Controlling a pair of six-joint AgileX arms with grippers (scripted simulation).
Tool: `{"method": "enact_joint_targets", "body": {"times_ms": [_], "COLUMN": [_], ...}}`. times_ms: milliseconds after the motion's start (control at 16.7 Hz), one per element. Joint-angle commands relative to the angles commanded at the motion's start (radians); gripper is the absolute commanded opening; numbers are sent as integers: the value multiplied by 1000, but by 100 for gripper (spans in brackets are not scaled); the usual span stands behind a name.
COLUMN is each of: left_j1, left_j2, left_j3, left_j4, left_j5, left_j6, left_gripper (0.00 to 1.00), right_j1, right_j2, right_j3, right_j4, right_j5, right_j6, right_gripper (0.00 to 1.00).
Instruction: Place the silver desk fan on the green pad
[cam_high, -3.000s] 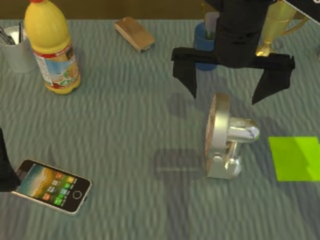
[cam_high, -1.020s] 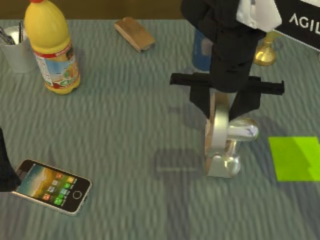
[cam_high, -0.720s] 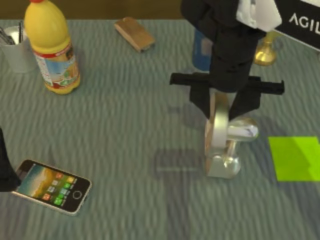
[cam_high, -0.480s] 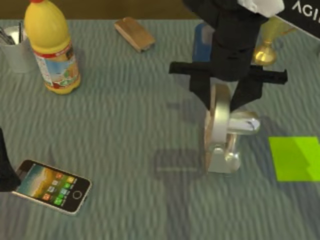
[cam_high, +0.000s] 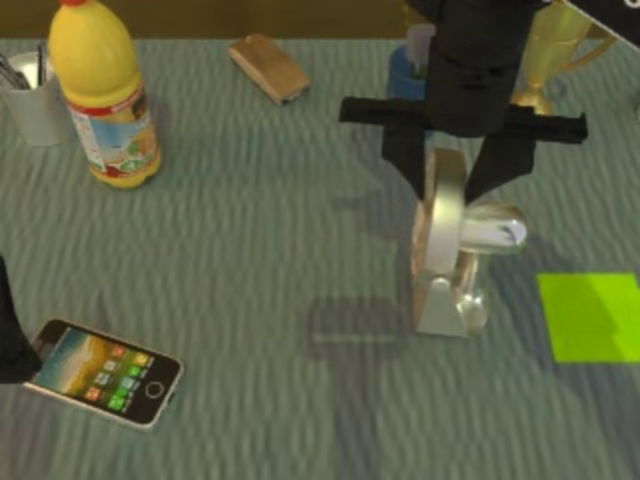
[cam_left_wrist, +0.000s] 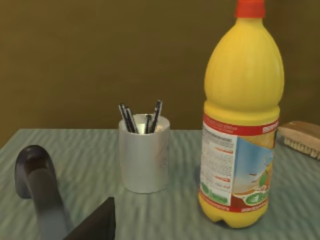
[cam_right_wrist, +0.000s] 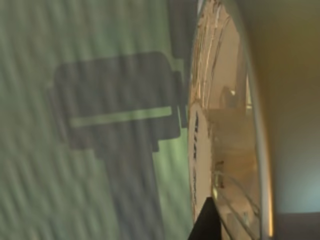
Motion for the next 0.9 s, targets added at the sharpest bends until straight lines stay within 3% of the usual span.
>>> {"method": "enact_joint_targets", "body": {"times_ms": [240,420,600,900], "left_j1": [0,0,0,0], "left_j2": [0,0,0,0], "left_j3": [0,0,0,0], "left_j4": [0,0,0,0], "left_j5": [0,0,0,0], "left_j6": [0,0,0,0], "left_gripper": [100,100,100,100], "right_j1": [-11,-40,-85,-183], "right_j2": [-14,-49,-102,-224], "right_j3": [-24,-78,-151,-300], "right_j4": [-13,-36,-52,-32], "right_j5": [-17,-50,-88,-137], "right_j6": [-61,-217,-463,-999], "right_gripper": [0,0,0,0]}}
